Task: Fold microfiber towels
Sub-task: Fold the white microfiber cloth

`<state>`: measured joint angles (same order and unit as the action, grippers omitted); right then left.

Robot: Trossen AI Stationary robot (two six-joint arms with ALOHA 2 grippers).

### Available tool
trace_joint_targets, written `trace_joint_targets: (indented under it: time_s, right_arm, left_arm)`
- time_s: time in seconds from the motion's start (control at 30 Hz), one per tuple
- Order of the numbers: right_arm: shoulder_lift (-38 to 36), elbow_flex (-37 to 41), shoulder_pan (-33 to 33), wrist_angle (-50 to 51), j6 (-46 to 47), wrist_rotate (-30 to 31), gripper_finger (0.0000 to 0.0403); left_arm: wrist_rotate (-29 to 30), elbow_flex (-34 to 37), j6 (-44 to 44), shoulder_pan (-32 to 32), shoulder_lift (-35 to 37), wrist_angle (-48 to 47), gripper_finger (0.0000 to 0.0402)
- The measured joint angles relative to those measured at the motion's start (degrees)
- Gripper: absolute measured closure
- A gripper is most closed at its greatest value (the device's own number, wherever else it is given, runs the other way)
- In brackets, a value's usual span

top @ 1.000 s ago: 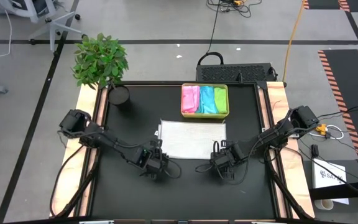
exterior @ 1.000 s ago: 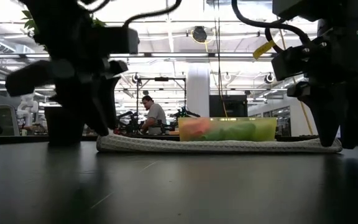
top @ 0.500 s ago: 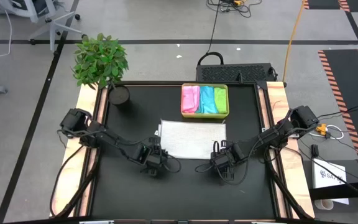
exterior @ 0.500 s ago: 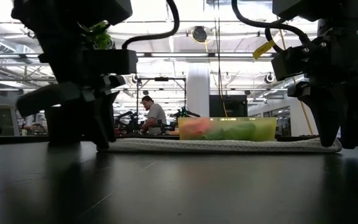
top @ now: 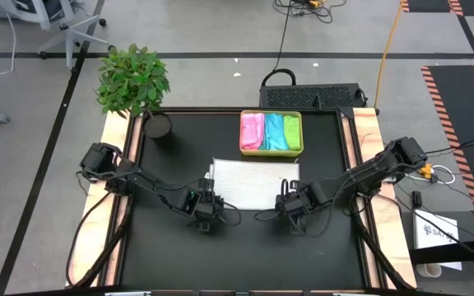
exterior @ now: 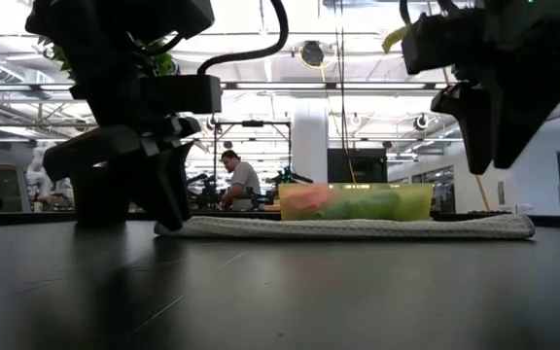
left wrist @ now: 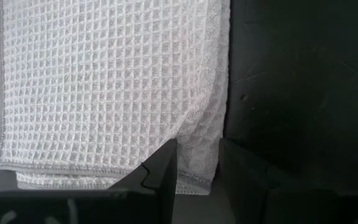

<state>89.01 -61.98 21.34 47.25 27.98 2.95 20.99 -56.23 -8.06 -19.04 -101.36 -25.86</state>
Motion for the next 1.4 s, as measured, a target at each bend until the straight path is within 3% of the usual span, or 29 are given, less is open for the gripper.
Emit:
trace_joint_targets:
  time_s: [0.3,0.7,1.4]
  right_arm:
    - [0.1,6.3,-0.1,0.5,-4.0,0.1,0.0236]
    - [0.1,13.4,-0.4,-9.8,-2.4,0.3,0.0236]
    - [0.1,14.7,-0.4,-12.1,-1.7,1.2,0.0236]
  left_arm:
    - [0.0,0.0,-0.2,0.0,0.0,0.0,0.0279]
    - [0.0,0.0,-1.4,0.0,0.0,0.0,0.0279]
    - [-0.1,0.0,-1.4,0.0,0.0,0.0,0.0279]
